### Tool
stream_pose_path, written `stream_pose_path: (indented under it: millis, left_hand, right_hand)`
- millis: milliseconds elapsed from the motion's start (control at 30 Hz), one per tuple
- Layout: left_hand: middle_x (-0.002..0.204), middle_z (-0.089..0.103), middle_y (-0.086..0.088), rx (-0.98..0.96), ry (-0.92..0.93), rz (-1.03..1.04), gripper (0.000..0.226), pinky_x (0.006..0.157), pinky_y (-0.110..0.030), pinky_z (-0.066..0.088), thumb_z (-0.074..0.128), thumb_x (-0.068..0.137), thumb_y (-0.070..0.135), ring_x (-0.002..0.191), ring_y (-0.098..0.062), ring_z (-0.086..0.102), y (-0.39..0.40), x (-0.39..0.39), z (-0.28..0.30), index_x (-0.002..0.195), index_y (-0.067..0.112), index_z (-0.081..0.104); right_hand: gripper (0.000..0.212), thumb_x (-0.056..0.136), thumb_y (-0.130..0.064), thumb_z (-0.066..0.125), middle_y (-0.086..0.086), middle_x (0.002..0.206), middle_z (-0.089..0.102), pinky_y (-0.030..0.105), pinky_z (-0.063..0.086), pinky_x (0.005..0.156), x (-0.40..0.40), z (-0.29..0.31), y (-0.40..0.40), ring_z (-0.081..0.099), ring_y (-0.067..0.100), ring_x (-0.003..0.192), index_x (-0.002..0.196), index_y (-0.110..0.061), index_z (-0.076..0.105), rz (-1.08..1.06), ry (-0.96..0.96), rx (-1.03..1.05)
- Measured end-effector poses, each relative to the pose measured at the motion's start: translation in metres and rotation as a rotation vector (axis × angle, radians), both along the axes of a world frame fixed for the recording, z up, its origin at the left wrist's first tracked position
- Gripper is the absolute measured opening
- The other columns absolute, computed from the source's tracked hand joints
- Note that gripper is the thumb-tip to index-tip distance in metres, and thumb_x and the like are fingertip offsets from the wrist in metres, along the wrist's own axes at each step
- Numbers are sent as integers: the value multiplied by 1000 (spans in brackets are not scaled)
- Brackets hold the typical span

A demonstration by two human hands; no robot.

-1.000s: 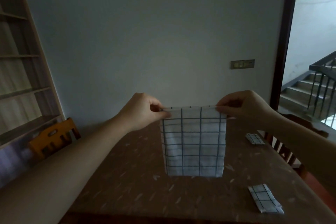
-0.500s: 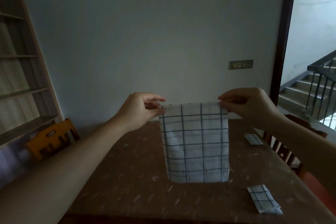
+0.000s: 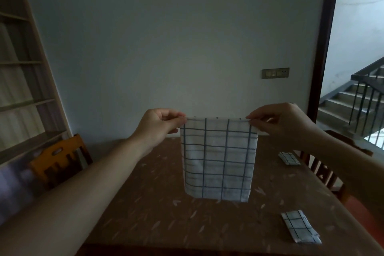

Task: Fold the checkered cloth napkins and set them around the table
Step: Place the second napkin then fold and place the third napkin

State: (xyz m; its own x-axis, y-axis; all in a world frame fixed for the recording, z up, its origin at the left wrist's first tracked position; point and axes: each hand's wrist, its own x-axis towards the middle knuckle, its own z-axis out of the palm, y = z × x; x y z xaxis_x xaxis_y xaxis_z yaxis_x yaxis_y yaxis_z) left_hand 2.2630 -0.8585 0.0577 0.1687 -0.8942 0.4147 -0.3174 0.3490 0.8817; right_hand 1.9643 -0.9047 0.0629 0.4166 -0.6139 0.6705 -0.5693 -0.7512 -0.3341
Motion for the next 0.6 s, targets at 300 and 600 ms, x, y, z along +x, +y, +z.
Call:
stream_pose_path:
  millis: [300, 600]
  left_hand:
    - [66, 68, 7, -63, 57, -127, 21, 66, -15, 47, 67, 85, 7, 68, -6, 62, 1, -38, 0, 68, 18, 71]
    - [74, 72, -7, 10, -61, -93, 23, 72, -33, 52, 71, 84, 31, 71, -17, 66, 14, -23, -21, 75, 10, 74]
  right_hand:
    - [41, 82, -54, 63, -14, 86, 65, 24, 51, 73, 45, -7, 15, 63, 4, 78, 117, -33, 58, 56, 216, 165]
    - [46, 95, -36, 54, -7, 46, 35, 17, 28, 44, 79, 1, 15, 35, 7, 43, 55, -16, 45, 171, 42, 138]
